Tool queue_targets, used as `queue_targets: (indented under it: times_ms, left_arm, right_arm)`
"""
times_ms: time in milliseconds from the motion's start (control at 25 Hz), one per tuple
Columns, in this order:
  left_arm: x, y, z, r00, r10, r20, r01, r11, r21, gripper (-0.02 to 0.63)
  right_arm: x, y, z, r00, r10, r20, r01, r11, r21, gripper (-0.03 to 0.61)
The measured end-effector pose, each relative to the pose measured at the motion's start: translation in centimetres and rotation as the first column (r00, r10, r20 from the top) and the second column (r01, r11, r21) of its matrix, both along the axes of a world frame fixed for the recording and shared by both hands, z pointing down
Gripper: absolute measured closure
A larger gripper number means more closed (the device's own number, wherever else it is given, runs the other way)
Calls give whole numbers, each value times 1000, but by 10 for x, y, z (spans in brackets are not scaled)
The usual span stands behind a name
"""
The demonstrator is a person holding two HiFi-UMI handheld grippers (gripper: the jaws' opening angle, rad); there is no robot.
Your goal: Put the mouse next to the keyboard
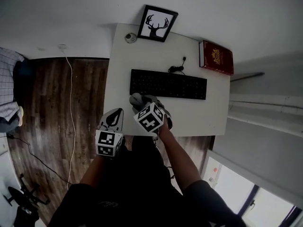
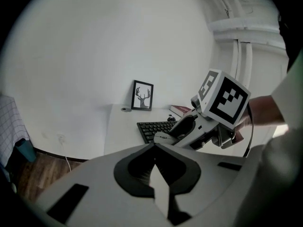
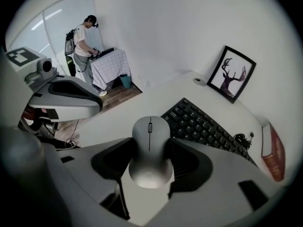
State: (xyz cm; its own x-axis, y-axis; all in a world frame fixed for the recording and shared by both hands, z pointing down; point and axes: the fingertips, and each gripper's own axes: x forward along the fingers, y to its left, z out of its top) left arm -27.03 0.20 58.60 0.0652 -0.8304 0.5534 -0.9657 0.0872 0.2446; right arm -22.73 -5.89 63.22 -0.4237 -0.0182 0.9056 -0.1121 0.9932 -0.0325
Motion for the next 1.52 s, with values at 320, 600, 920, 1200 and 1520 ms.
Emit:
queue_targets:
  times_ms: [320,600,920,1200,1520]
  left_arm:
    - [37,-25,1,997,73,-13,-74,997,-18,612]
    - [70,-49,2,990,144,-6,-144,989,-32,612]
    - [107,-78,6,974,226,16,-225,973,-55,612]
    - [142,-107,7,954,299,28,-295,951,-92,612]
    - [176,-150,8,935,350,55,-342,933,-116,612]
  right_arm:
    - [35,-32,-4,995,96,26,-97,995,25,313]
    - [70,-53,-4,984,171,41,-171,985,16,311]
    - [109,-88,-4,970,237,52,-238,971,20,311]
    - [134,-120,-1,957,279,78,-280,960,5,313]
    - [152,-156,-5,942,315,118,-313,949,-34,311]
